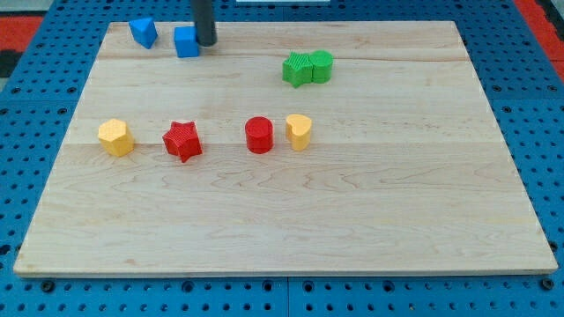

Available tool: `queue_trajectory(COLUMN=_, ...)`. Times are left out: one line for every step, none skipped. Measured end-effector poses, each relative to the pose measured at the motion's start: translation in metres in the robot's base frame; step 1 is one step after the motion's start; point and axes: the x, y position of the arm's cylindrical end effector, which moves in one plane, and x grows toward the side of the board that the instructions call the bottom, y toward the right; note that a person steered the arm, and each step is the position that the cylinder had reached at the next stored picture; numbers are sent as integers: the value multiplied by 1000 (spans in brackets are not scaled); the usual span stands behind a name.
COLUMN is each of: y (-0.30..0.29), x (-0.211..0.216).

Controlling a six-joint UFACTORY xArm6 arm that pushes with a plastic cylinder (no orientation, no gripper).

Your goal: Move the red star towards bottom left

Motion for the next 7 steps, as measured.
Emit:
queue_trajectory(y=-37, x=-8)
queue_trajectory(y=-15, x=14)
queue_trajectory(y=-16, x=67)
queue_trajectory(y=-14, x=96)
queue_trajectory(y=-15, x=139)
queue_trajectory(y=2, x=179)
queue_trajectory(y=20, x=228)
